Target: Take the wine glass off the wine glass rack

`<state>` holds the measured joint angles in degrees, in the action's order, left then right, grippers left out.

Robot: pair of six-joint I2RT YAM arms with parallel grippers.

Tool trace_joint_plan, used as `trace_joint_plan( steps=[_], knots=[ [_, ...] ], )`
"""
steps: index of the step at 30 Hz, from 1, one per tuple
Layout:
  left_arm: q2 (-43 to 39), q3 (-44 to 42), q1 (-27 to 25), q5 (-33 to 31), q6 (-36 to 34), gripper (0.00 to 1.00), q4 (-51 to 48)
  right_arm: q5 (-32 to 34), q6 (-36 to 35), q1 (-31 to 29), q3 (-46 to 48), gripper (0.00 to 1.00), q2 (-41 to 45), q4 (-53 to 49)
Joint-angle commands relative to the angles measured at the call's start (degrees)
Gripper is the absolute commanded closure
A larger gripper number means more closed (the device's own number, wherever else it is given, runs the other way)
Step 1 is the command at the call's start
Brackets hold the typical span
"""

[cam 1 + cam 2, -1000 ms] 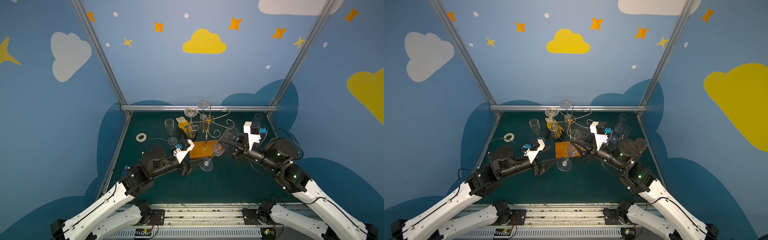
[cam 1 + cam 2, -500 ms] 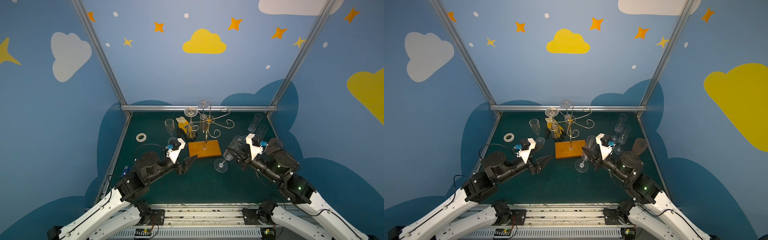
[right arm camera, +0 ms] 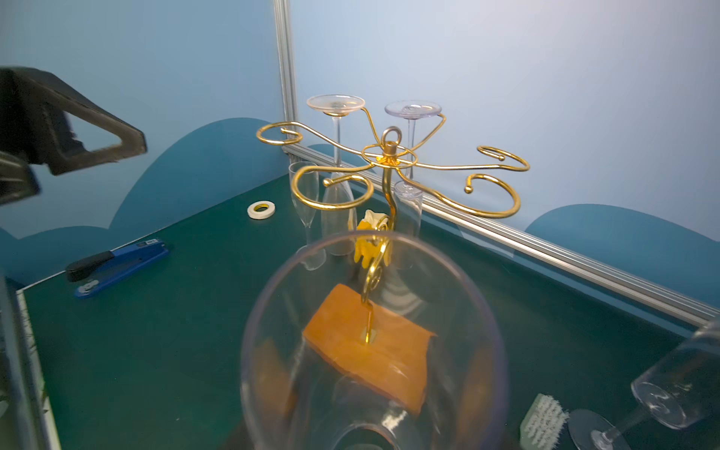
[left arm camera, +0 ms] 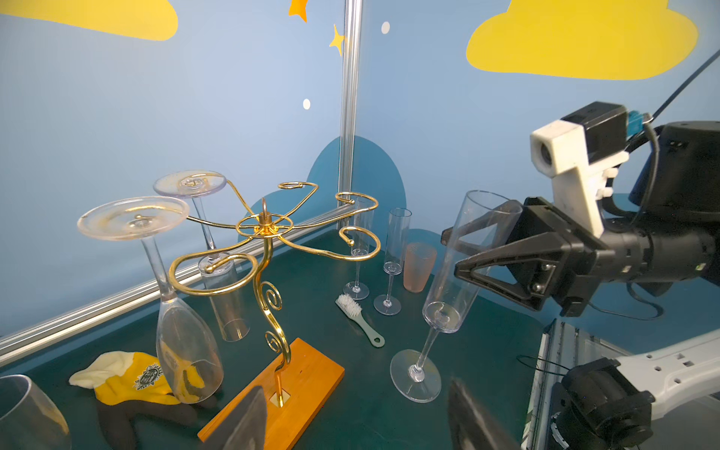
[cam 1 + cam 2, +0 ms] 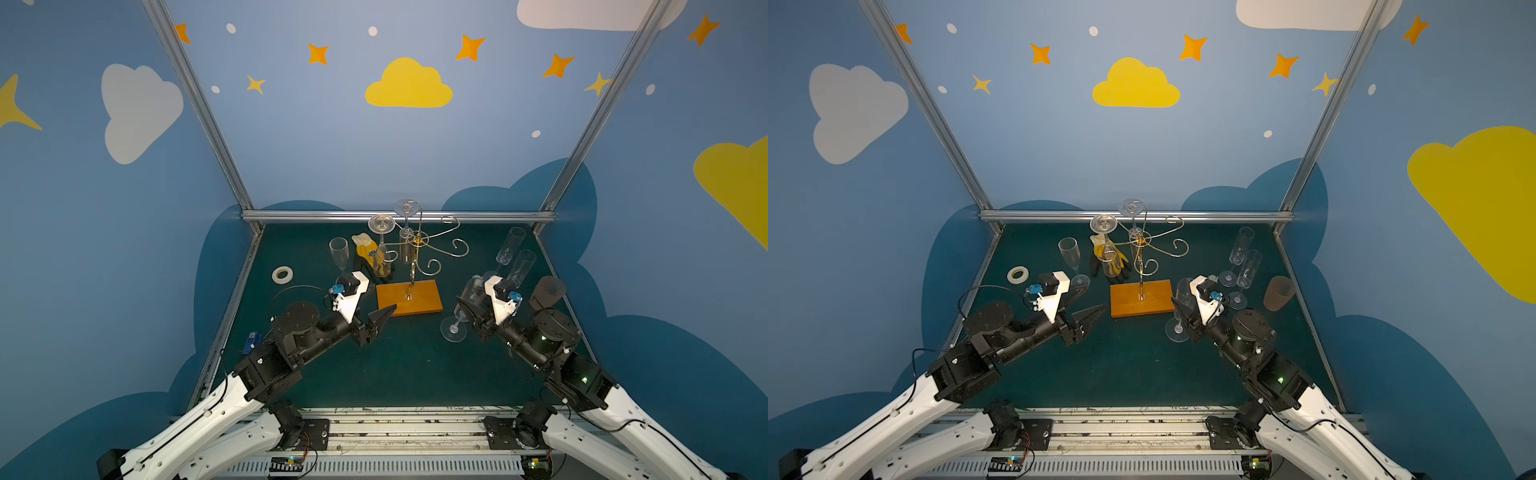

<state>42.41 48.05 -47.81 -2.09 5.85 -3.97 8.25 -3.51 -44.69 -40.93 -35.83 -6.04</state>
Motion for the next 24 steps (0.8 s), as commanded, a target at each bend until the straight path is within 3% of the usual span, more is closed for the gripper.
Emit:
trace_joint_plan(
  steps=[1, 7, 15, 24],
  knots=[
    [0.0, -0.2, -0.2, -1.1, 0.6, 0.28, 1.9, 1.9, -1.9, 1.4, 0.8, 0.74, -1.1, 6.3],
    [-0.1, -0.1, -0.2, -1.5, 0.7, 0.28, 1.7, 1.4, -5.0, 5.4, 4.6, 0.74, -5.8, 16.1],
    [-0.1, 0.5, -0.2, -2.7, 0.7, 0.28, 1.8, -3.7, -4.1, 16.2, 6.6, 0.74, -15.4, 27.2],
    [2.0, 2.1, -0.2, -4.1, -0.3, 0.27, 2.1, -8.3, -0.2, 25.6, 1.0, 0.75, -27.4, 28.5]
  ],
)
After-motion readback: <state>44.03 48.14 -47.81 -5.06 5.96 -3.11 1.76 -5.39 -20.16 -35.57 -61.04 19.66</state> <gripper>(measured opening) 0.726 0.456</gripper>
